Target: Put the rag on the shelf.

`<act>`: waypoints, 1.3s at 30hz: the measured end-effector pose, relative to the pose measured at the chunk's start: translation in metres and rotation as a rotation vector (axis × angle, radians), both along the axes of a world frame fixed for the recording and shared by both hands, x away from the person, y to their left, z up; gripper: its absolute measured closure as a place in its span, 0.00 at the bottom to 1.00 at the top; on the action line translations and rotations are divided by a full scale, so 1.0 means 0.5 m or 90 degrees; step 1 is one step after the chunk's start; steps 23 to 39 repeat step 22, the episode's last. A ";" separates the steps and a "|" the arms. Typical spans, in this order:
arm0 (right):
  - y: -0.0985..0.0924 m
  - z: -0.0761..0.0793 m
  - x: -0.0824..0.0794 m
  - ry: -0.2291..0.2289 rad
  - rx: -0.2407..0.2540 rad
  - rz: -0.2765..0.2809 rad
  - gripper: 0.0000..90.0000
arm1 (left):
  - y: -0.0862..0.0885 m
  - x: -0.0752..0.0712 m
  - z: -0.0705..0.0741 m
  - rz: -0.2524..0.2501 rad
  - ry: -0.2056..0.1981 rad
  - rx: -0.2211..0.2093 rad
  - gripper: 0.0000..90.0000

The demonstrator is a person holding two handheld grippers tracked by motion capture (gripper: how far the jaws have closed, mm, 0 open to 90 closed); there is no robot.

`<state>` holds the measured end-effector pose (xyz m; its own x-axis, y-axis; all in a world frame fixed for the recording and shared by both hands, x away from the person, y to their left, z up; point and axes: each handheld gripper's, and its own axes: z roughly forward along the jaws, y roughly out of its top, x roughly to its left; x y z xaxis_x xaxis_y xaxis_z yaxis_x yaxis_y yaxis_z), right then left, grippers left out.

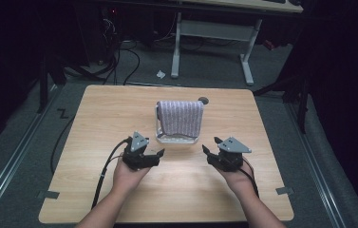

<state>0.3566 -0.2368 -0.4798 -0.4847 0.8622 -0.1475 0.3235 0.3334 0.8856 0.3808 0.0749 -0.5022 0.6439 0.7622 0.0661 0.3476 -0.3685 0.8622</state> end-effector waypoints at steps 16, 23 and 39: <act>-0.062 -0.104 -0.102 0.050 0.014 -0.009 0.51 | 0.069 -0.094 -0.059 0.002 0.102 -0.052 0.32; -0.066 -0.111 -0.100 0.052 0.008 -0.008 0.51 | 0.078 -0.083 -0.062 0.012 0.112 -0.054 0.32; -0.066 -0.111 -0.100 0.052 0.008 -0.008 0.51 | 0.078 -0.083 -0.062 0.012 0.112 -0.054 0.32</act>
